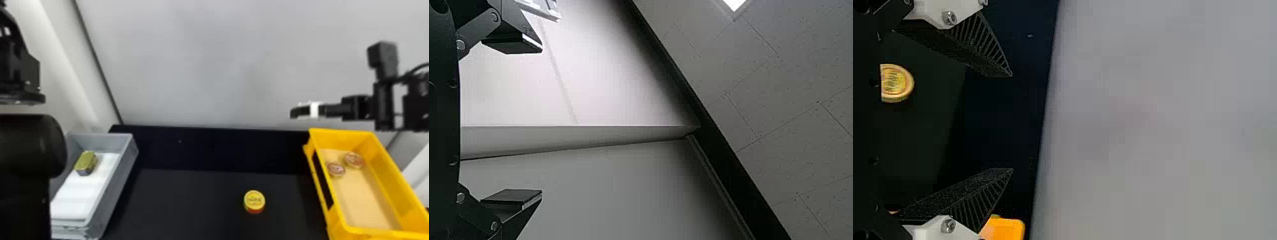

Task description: Pick up the round yellow can and place it in the yellow rectangular box

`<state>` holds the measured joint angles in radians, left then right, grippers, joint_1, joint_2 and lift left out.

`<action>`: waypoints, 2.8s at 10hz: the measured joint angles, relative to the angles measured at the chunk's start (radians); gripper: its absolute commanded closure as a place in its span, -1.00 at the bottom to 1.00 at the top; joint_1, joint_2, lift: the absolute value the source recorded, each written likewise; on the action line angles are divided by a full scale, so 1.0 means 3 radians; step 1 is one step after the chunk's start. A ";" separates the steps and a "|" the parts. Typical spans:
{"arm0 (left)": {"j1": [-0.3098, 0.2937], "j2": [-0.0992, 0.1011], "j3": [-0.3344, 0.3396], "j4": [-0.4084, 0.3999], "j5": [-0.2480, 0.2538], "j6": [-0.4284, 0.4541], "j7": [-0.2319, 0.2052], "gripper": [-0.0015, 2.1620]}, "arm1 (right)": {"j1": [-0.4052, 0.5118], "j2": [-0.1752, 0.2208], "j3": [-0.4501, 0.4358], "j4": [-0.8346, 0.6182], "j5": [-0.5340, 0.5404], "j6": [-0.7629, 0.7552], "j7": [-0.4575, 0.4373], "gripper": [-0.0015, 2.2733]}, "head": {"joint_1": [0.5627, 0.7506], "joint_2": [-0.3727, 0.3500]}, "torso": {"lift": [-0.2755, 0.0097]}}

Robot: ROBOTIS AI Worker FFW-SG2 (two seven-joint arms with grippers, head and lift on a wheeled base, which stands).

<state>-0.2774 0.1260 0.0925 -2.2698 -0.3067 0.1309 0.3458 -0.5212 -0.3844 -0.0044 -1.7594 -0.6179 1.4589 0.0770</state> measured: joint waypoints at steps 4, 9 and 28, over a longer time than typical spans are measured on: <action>-0.0019 -0.0065 -0.0024 0.0070 0.0000 -0.0088 0.0003 -0.80 | 0.0038 0.0219 0.0629 0.0738 0.1871 -0.0479 0.1903 -0.90 | 0.07 0.18 | 0.86; -0.0034 -0.0129 -0.0043 0.0149 0.0005 -0.0210 0.0008 -0.80 | 0.0108 0.0793 0.0671 0.1399 0.3878 -0.1171 0.2860 -0.90 | 0.07 0.18 | 0.86; -0.0049 -0.0163 -0.0084 0.0214 0.0005 -0.0334 -0.0028 -0.81 | 0.0014 0.1079 0.0928 0.2902 0.3298 -0.2234 0.2124 -0.88 | 0.07 0.18 | 0.86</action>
<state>-0.2922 0.0770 0.0672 -2.2055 -0.3053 0.0308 0.3374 -0.5169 -0.0607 0.2742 -0.8890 0.3715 0.7888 0.7142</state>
